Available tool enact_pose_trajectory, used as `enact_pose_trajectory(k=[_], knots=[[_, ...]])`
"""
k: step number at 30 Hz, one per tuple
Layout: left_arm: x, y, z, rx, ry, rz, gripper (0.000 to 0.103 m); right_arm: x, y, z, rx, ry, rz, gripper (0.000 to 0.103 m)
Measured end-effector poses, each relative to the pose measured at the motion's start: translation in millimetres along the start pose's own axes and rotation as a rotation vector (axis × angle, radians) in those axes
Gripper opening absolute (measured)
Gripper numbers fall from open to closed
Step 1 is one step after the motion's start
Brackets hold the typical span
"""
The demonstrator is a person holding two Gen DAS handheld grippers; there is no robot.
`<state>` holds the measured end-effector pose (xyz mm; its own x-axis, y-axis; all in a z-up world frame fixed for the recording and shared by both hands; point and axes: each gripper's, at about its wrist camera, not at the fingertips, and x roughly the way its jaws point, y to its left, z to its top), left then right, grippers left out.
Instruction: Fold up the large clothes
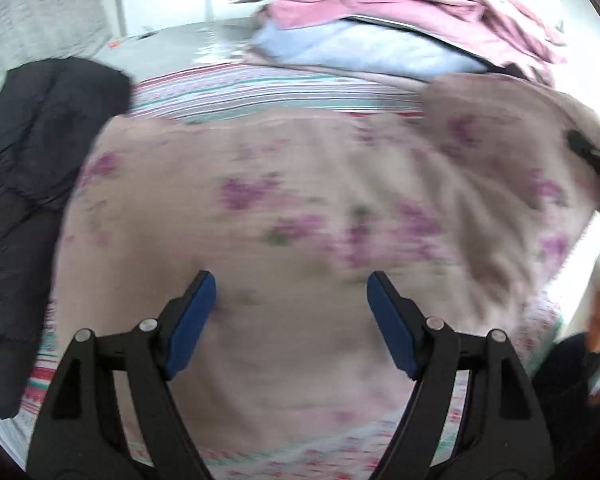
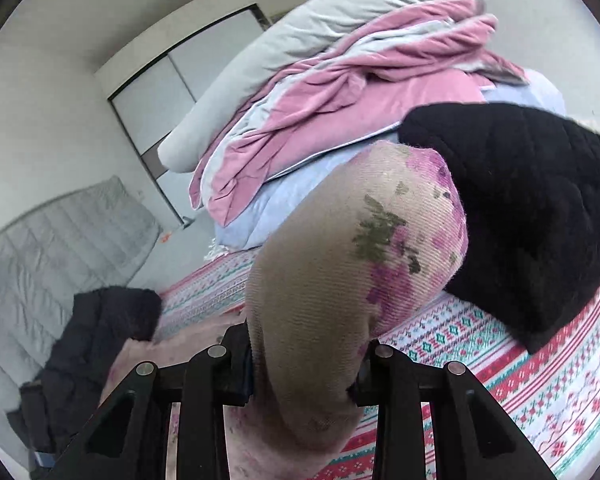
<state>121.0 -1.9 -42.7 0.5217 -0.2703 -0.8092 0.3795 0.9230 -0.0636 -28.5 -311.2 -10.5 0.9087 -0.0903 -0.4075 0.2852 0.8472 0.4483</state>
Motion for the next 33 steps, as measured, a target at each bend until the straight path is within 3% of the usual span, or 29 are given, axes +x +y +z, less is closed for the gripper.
enact_pose_trajectory(k=[2,7,11,13,16,18,20,24,27,30,33], knots=[[28.0,11.8,-3.0,-0.048,0.092,-0.053,0.079,-6.7,21.3,-2.5,-0.067,-0.039,0.019,0.034],[39.5,-5.3,-7.4,0.022,0.067,0.009,0.083,-24.6,87.6,-18.2,-0.305,-0.151,0.033,0.034],[32.1,13.8,2.7,0.006,0.098,-0.095,0.083,-27.9,127.3,-27.0,-0.435,-0.198,-0.001,0.034],[16.3,39.2,10.3,-0.052,0.096,-0.179,0.083,-29.2,144.9,-28.5,-0.485,-0.218,-0.004,0.034],[-17.8,99.1,12.4,-0.196,0.023,-0.279,0.083,-33.9,184.9,-42.1,-0.617,-0.274,-0.003,0.034],[-28.1,137.8,9.5,-0.282,0.001,-0.269,0.083,-33.8,213.9,-60.5,-0.746,-0.313,-0.003,0.034],[-35.6,179.4,3.0,-0.395,-0.017,-0.26,0.083,-31.9,246.1,-87.6,-0.903,-0.342,0.007,0.034],[-63.0,246.4,-14.7,-0.592,-0.111,-0.336,0.083,-20.0,301.2,-162.8,-1.223,-0.335,0.089,0.034],[-80.4,263.4,-17.1,-0.623,-0.179,-0.347,0.083,-0.5,318.9,-225.1,-1.432,-0.234,0.155,0.034],[-80.2,266.5,-9.9,-0.62,-0.195,-0.374,0.083,24.7,313.4,-292.8,-1.646,-0.094,0.219,0.035],[-76.8,251.5,-4.7,-0.562,-0.17,-0.38,0.083,25.7,304.8,-322.8,-1.724,-0.173,0.188,0.035]])
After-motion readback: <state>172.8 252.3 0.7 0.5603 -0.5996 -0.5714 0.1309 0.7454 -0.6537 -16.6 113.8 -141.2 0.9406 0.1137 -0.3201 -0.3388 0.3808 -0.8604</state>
